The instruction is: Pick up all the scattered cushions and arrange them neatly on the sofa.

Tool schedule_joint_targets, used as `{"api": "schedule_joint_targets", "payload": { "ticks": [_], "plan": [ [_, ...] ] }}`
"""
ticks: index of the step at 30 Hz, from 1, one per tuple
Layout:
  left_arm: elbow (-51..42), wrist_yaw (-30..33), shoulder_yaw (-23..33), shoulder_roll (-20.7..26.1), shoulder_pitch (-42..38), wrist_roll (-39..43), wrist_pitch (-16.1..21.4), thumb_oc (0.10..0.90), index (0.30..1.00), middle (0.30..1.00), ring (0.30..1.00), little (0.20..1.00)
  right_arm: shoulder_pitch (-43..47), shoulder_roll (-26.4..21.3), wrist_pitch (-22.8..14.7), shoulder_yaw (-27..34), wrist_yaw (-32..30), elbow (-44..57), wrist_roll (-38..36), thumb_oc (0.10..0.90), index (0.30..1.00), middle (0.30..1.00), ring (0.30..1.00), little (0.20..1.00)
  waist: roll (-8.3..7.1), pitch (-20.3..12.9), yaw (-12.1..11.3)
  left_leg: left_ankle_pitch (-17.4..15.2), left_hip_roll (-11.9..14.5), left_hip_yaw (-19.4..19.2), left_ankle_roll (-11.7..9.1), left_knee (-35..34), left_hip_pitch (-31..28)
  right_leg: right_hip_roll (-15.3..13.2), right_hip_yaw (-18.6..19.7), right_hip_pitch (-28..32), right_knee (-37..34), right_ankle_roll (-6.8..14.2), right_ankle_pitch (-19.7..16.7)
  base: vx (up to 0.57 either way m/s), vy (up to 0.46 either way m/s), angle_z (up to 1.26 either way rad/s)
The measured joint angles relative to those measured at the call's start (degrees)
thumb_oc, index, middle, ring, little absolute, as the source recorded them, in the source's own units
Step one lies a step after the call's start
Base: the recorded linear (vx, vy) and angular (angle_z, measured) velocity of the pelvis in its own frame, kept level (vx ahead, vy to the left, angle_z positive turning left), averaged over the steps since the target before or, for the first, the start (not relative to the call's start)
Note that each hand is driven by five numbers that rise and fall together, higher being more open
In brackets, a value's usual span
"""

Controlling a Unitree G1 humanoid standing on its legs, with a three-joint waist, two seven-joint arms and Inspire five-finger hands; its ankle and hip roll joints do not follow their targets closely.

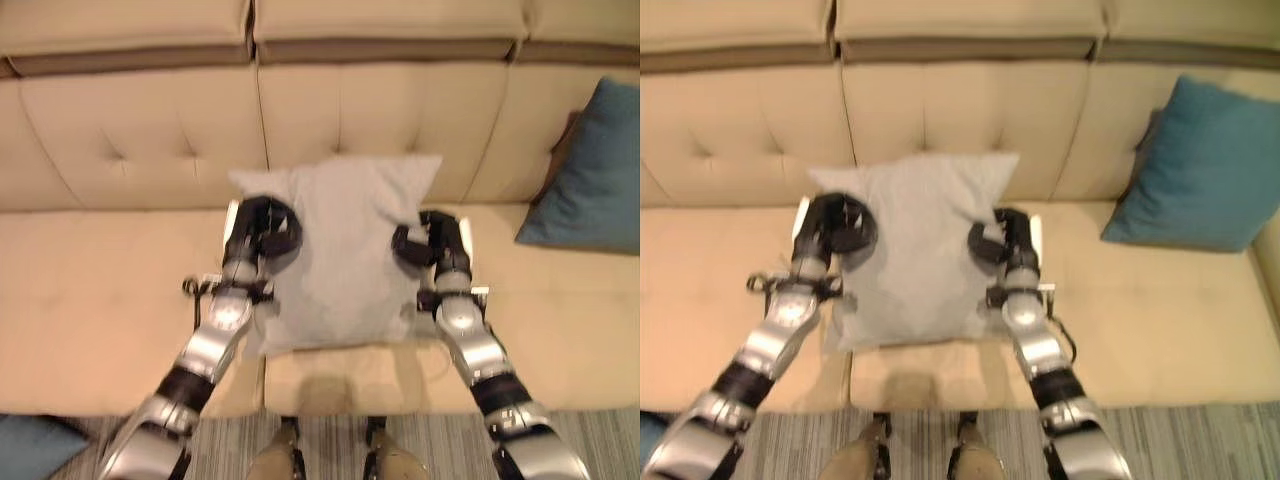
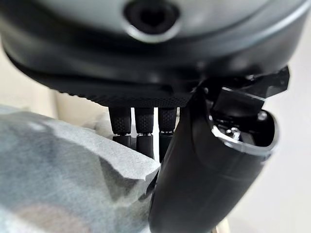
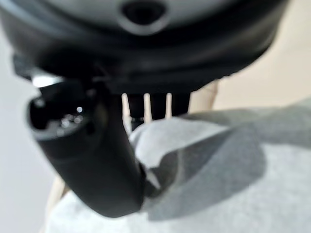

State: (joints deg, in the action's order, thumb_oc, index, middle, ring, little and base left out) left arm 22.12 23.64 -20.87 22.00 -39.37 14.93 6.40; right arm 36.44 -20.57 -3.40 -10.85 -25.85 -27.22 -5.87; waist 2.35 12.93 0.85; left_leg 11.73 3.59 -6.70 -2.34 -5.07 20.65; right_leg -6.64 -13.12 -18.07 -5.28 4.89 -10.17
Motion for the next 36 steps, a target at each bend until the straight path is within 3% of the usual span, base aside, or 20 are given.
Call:
{"api": "schedule_joint_targets", "payload": {
  "ticks": [7,17,21,23,24,25,29,36],
  "plan": [
    [5.89,8.88,-0.95,0.34,-10.46,-3.74,2.40,0.400,0.300,0.300,0.300,0.300,10.99,-3.85,-1.30,-4.44,-7.30,-2.92,2.57,0.400,0.300,0.300,0.300,0.300,0.55,0.34,0.09,0.83,0.64,-0.43,0.01,0.03,5.56,0.46,0.62,-5.91,0.03,-0.93,-0.90,-0.02,0.011,-0.05],
    [7.81,15.24,-1.16,-0.18,-14.04,-7.76,2.72,0.400,0.300,0.300,0.300,0.300,16.12,-4.44,-2.64,-7.40,-14.28,-4.08,8.06,0.400,0.300,0.300,0.300,0.300,0.54,0.34,0.04,0.83,0.61,0.89,0.01,0.05,6.94,0.36,-0.59,-6.71,0.04,-0.93,-0.91,0.00,-0.006,0.05],
    [17.86,16.13,-5.58,1.33,-24.72,-8.44,2.81,0.400,0.300,0.300,0.300,0.300,23.82,-4.67,-3.36,-9.80,-16.82,-10.85,8.71,0.400,0.300,0.300,0.300,0.300,0.47,0.38,0.07,0.83,0.56,1.09,0.01,0.06,10.72,0.33,-0.64,-10.19,0.05,-0.93,-0.92,0.00,-0.011,0.05],
    [18.36,16.20,-5.83,2.37,-27.02,-8.45,2.83,0.400,0.300,0.300,0.300,0.300,25.37,-4.84,-3.39,-10.04,-17.38,-10.89,8.84,0.400,0.300,0.300,0.300,0.300,0.17,0.57,0.07,0.86,0.56,1.10,0.00,0.07,12.20,0.29,-0.53,-11.76,0.06,-0.93,-0.92,0.00,-0.002,-0.02],
    [19.58,16.18,-6.26,2.42,-28.44,-8.49,2.83,0.755,0.832,0.832,0.832,0.832,25.92,-5.07,-3.38,-10.86,-17.98,-11.24,8.85,0.800,0.900,0.900,0.900,0.900,-0.13,0.76,0.12,0.86,0.57,1.10,0.00,0.07,12.60,0.28,-0.52,-12.21,0.06,-0.93,-0.92,0.00,0.000,0.00],
    [23.76,16.27,-8.45,2.37,-30.87,-8.50,2.90,0.800,0.900,0.900,0.900,0.900,27.84,-5.06,-3.46,-13.18,-18.29,-15.07,8.94,0.800,0.900,0.900,0.900,0.900,-0.24,0.82,0.41,0.86,0.58,1.16,0.00,0.07,12.62,0.26,-0.53,-12.27,0.06,-0.92,-0.92,0.00,0.000,0.00],
    [28.41,15.44,-10.89,3.91,-36.42,-8.26,2.88,0.800,0.900,0.900,0.900,0.900,33.92,-6.85,-3.16,-18.65,-15.90,-21.57,8.51,0.800,0.900,0.900,0.900,0.900,-0.26,0.83,1.23,0.86,0.60,1.11,0.00,0.06,14.13,0.34,-0.55,-13.79,0.06,-0.92,-0.92,0.00,0.000,0.00],
    [22.47,15.29,-7.74,4.32,-34.39,-5.73,3.37,0.800,0.900,0.900,0.900,0.900,32.93,-9.41,-2.12,-18.18,-13.22,-19.30,7.77,0.800,0.900,0.900,0.900,0.900,-0.36,0.90,1.53,0.86,0.61,0.95,0.00,0.06,14.98,0.29,-0.38,-14.79,0.07,-0.92,-0.92,0.00,-0.002,0.00]
  ]
}}
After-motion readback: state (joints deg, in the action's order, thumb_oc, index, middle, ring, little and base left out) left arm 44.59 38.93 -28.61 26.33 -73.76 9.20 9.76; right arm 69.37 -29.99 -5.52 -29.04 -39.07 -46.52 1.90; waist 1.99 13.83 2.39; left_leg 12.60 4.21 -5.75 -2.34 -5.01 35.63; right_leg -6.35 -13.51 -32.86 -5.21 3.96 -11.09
